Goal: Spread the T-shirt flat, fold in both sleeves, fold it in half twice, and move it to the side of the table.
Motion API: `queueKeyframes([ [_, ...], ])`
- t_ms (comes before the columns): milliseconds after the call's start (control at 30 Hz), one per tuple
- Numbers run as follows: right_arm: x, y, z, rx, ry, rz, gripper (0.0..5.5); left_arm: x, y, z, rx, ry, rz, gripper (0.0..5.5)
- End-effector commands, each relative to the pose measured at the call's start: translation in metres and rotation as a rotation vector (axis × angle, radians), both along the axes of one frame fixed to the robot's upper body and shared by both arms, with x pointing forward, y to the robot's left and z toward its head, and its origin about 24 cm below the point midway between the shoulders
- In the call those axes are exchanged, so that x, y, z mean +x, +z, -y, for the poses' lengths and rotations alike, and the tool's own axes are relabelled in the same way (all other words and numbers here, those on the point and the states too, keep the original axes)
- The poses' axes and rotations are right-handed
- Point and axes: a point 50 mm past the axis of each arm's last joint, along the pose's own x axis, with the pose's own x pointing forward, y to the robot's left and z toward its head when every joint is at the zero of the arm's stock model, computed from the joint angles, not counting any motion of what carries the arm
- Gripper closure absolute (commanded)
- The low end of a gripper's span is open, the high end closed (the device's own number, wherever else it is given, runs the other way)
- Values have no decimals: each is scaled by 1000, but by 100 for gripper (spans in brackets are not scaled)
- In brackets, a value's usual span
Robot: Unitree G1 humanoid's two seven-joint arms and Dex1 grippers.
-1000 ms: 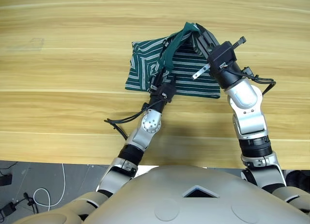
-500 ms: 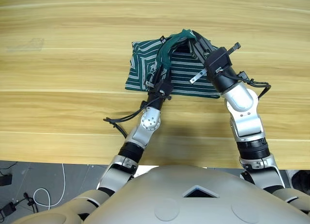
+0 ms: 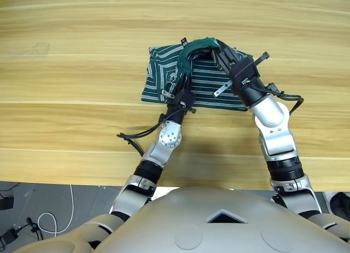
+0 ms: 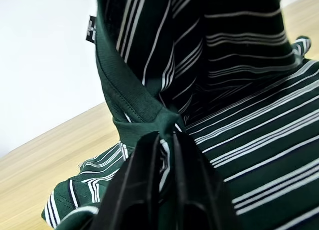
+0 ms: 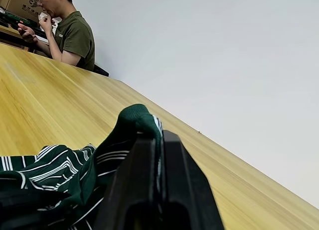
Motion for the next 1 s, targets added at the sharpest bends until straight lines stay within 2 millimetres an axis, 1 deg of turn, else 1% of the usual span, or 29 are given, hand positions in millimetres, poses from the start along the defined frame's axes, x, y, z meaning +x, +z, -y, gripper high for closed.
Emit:
queueKeyframes([
  [33, 0, -4, 1, -15, 0, -13, 550, -4, -9, -2, 28, -5, -44, 548],
  [267, 0, -7, -1, -21, 5, -25, 550, -4, -10, -1, 31, -9, -47, 548],
  [333, 2, -8, 2, -26, -3, -26, 550, -2, -6, -5, 24, -6, -34, 548],
  [367, 4, -7, 4, -31, -11, -24, 550, -1, -1, -9, 16, -3, -17, 548],
  [433, 10, -5, 12, -38, -40, -14, 550, 3, 21, -27, 0, 10, 48, 548],
  [533, 17, -2, 25, -56, -84, 3, 550, 9, 57, -68, -11, 42, 131, 548],
  [633, 21, -2, 31, -70, -102, 7, 550, 7, 81, -100, -17, 60, 146, 548],
  [700, 23, -4, 33, -82, -104, 5, 550, 4, 90, -109, -27, 36, 135, 548],
  [833, 25, -4, 38, -117, -78, 3, 550, -4, 106, -113, -13, -73, 101, 548],
  [933, 24, 6, 45, -108, -10, -15, 550, -8, 119, -118, 2, -153, 48, 548],
  [1000, 23, 18, 53, -71, 49, -40, 550, -7, 127, -122, 27, -200, 16, 548],
])
